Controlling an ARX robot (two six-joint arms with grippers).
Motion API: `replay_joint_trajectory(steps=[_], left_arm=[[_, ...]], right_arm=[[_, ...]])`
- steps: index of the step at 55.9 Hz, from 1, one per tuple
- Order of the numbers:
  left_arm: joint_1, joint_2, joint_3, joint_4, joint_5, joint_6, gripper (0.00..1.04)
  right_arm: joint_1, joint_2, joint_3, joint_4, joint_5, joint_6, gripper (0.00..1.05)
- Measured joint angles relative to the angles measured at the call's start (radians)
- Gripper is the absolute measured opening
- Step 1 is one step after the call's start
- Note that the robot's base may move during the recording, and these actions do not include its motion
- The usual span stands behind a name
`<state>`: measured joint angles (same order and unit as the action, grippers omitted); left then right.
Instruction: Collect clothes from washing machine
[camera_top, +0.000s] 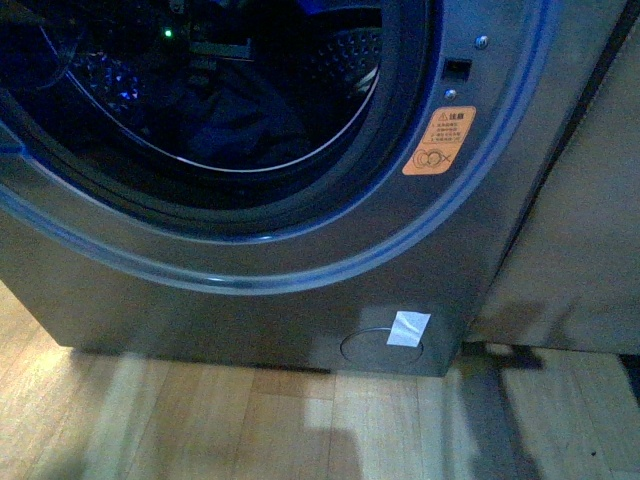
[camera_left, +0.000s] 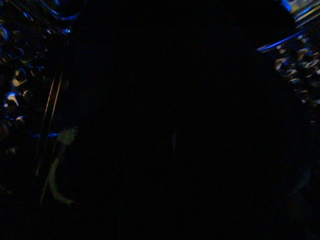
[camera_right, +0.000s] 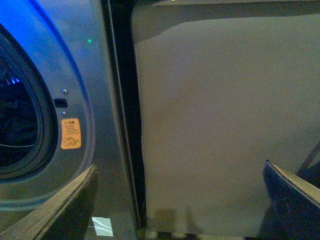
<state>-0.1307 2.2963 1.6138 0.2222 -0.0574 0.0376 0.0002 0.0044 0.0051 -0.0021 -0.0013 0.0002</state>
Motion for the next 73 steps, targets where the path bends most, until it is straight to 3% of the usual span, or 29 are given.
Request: replay_joint_trajectory(steps=[22,35,55,73], left_arm=[[-0.056,-0.471,-0.564,0.191,0.134,-0.032,0.05],[-0.088,-0.739,-0.796,0.2,0.175,-0.047,0.05],[-0.101,-1.083,-0.816,0.093,0.227,-0.066,0.05],[-0.223,-1.247,-0.623,-0.024,0.239,-0.039,0.05]], right_arm=[[0.0,0.0,0.0,0.0,0.0,0.0,0.97],[0.0,0.0,0.0,0.0,0.0,0.0,0.97],[0.0,0.0,0.0,0.0,0.0,0.0,0.97],[0.0,0.0,0.0,0.0,0.0,0.0,0.97]])
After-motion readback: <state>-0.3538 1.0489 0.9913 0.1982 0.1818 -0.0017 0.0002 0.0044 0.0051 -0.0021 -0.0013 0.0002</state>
